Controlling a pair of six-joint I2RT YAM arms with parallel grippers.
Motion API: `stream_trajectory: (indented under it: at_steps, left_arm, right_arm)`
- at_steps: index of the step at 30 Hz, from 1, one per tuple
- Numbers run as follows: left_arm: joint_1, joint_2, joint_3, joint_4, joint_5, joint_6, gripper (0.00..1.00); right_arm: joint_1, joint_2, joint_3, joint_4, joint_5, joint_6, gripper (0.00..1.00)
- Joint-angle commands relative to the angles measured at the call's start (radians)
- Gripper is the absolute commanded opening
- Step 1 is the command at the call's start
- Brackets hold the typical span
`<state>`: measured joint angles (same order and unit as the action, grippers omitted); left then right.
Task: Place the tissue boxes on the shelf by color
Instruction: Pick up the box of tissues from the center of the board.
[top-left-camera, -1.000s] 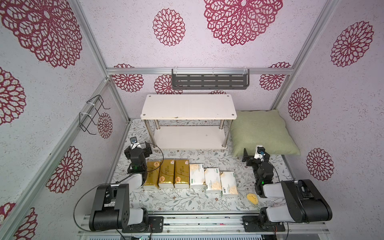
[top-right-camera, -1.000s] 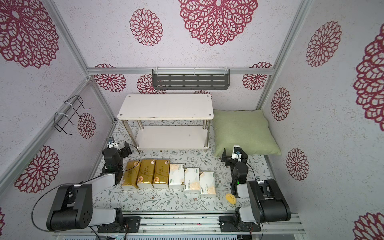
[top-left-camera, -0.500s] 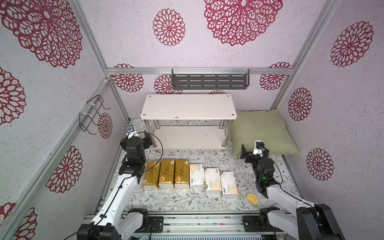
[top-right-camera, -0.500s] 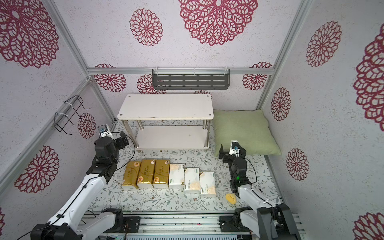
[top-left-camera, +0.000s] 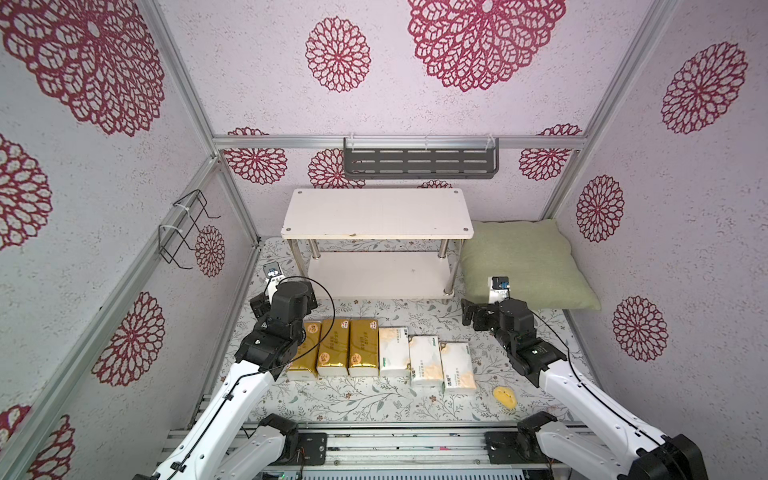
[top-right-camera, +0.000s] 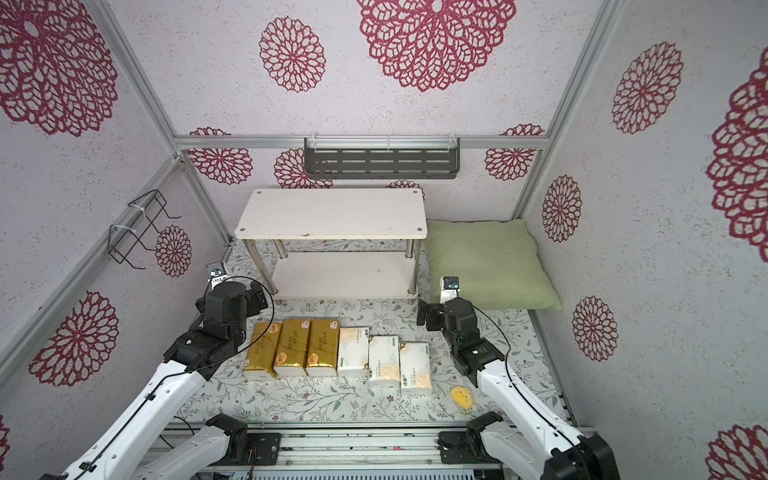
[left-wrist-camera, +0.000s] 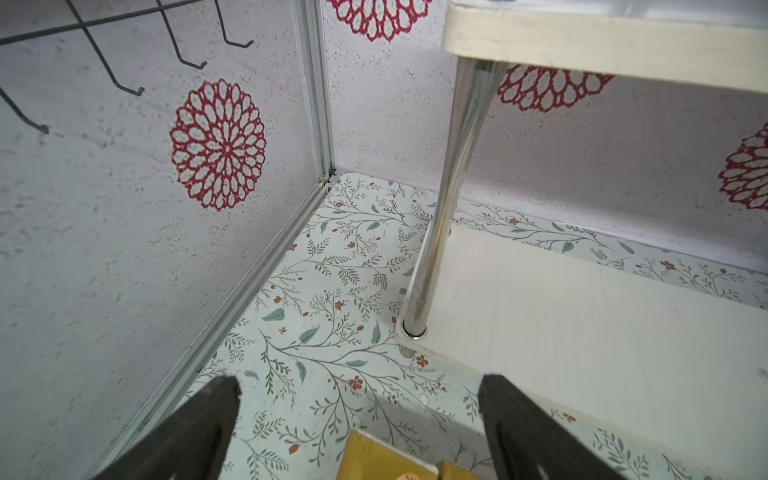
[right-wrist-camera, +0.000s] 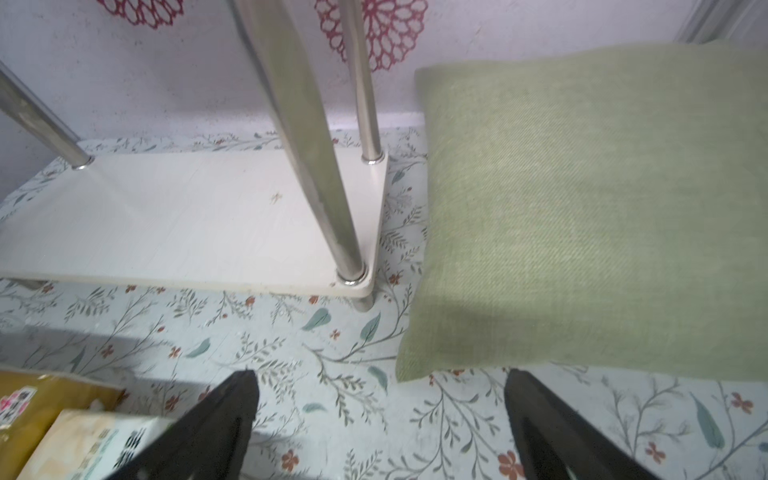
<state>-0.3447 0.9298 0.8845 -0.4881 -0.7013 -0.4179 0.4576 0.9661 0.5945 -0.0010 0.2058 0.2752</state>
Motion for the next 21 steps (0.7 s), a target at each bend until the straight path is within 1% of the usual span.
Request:
stream_trajectory:
  at_steps: [1,3,6,9,11,13,21]
  left_arm:
    - [-0.006,0.018,0.047,-0.132,0.004,-0.050,0.97]
    - [-0.006,0.046,0.080,-0.211,-0.026,-0.097,0.97]
    - [-0.005,0.052,0.082,-0.222,-0.034,-0.100,0.97]
    - [-0.005,0.074,0.115,-0.274,-0.005,-0.127,0.97]
    - [-0.005,0.107,0.138,-0.299,0.032,-0.125,0.97]
    - [-0.006,0.131,0.153,-0.318,0.044,-0.129,0.97]
    - [-0.005,0.133,0.162,-0.346,0.079,-0.124,0.97]
  right_arm:
    - [0.057,-0.018,0.054,-0.212,0.014,0.110,0.99]
    - [0.118,-0.018,0.070,-0.278,0.051,0.144,0.99]
    - [0.180,-0.008,0.092,-0.361,0.096,0.190,0.99]
    - [0.228,0.015,0.110,-0.433,0.099,0.229,0.99]
    - [0.267,0.032,0.115,-0.478,0.103,0.262,0.99]
    - [0.304,0.046,0.116,-0.513,0.107,0.291,0.99]
    - [0.422,0.064,0.078,-0.544,0.122,0.402,0.99]
